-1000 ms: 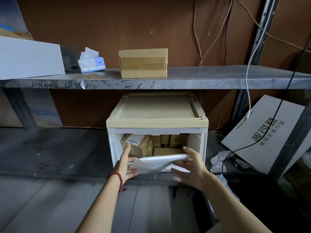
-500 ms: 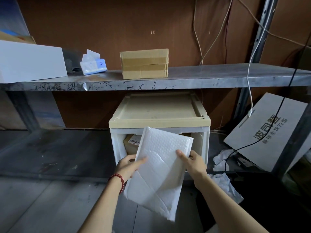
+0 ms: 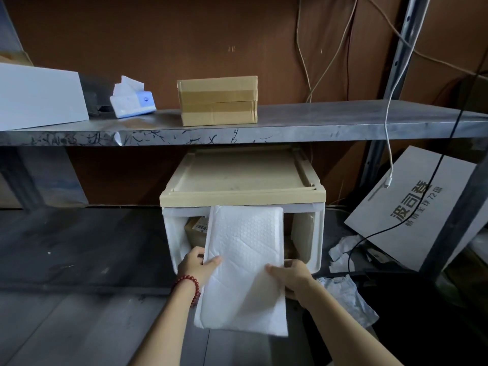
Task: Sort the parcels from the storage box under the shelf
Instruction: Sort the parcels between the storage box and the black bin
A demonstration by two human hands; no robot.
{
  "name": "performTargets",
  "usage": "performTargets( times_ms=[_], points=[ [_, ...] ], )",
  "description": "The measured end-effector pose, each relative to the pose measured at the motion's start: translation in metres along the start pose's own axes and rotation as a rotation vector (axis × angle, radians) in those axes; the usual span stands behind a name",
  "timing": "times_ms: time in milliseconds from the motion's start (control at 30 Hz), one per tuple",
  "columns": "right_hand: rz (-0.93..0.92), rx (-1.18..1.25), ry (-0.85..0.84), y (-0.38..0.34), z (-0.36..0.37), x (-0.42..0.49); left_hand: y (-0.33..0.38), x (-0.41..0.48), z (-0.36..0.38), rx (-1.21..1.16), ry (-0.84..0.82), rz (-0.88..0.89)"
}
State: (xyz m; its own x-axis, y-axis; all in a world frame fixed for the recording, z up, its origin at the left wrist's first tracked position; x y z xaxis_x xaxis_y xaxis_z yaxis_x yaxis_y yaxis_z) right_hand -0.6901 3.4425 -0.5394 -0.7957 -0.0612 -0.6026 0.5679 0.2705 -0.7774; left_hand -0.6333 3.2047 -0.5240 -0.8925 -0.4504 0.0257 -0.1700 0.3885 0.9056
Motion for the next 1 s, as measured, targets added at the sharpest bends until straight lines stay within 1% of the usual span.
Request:
performTargets(
  times_ms=[100, 367, 467, 567, 667, 833, 900, 1000],
  points=[
    [0.031, -0.021, 0.017, 0.000, -0.001, 0.007, 0.000, 0.009, 0.000, -0.018, 0.028, -0.048],
    [-0.061, -0.123, 0.119, -0.019, -0.002, 0.022, -0.001, 0.032, 0.009, -0.002, 0.054, -0.087],
    [-0.101, -0.184, 0.116, -0.025, 0.000, 0.027, 0.000, 0.036, 0.013, -0.001, -0.035, -0.066],
    [-0.133, -0.119, 0.106, -0.029, -0.009, 0.027, 0.013, 0.036, 0.021, -0.062, -0.135, 0.000],
    [-0.155, -0.057, 0.106, -0.027, -0.034, 0.023, 0.032, 0.033, 0.035, -0.119, -0.190, 0.066],
    [-0.186, 0.085, 0.146, -0.004, -0.092, 0.010, 0.066, 0.022, 0.083, -0.193, -0.211, 0.186],
    [-0.185, 0.114, 0.197, 0.008, -0.120, 0.004, 0.076, 0.013, 0.110, -0.176, -0.243, 0.196],
    [-0.194, 0.100, 0.288, 0.020, -0.166, -0.005, 0.089, 0.001, 0.153, -0.105, -0.333, 0.167]
  ],
)
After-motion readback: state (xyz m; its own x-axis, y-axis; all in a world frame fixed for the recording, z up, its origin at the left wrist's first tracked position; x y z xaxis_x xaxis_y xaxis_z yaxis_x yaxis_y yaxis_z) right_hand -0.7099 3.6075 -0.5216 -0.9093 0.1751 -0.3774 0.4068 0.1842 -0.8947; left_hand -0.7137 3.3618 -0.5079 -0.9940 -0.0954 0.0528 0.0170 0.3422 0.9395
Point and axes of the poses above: each hand's wrist, its own x-axis towards the middle knuckle, its own z-axis out of the palm, y = z × x, the point moved 7 cm from there along x, towards the middle knuckle, and after that the axes turned 13 degrees about z, right-handed, at the moved point
